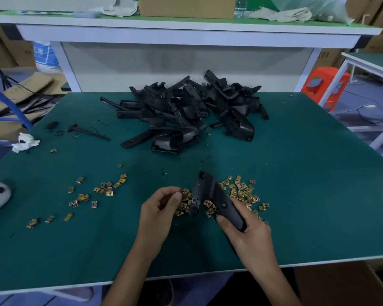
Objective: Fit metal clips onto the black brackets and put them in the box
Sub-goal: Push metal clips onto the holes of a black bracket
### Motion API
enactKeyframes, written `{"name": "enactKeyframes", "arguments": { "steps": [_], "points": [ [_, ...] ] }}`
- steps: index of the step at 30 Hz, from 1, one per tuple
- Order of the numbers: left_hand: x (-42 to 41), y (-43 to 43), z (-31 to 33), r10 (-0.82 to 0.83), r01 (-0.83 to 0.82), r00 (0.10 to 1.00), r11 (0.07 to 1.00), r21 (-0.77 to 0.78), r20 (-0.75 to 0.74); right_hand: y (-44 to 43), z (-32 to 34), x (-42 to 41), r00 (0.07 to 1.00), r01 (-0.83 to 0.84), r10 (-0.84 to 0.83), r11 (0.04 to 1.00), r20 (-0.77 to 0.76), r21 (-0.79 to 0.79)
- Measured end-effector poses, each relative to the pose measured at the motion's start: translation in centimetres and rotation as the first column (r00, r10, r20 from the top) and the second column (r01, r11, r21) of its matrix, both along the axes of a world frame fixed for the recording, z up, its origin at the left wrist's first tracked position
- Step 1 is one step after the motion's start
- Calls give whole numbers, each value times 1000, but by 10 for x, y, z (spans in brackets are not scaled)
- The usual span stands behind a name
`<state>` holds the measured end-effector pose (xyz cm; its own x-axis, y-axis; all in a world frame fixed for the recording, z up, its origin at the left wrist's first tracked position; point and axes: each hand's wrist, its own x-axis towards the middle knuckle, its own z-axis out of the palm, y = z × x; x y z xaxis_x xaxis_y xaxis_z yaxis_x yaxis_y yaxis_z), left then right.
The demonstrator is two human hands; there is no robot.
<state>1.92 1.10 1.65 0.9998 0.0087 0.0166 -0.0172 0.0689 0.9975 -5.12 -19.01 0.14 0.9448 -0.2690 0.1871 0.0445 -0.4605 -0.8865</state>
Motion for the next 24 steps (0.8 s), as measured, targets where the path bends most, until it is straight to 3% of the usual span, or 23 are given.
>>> {"name": "enactKeyframes", "arguments": {
  "steps": [8, 24],
  "points": [
    [1, 8, -4, -65, 41, 993, 971, -234, -98, 1, 0, -2, 1000, 9, -9, 997, -2, -72],
    [0, 8, -8, -97, 99, 995, 988, -119, 24, 1, -2, -2, 999, 23, -25, 996, -26, -90]
  ]
}}
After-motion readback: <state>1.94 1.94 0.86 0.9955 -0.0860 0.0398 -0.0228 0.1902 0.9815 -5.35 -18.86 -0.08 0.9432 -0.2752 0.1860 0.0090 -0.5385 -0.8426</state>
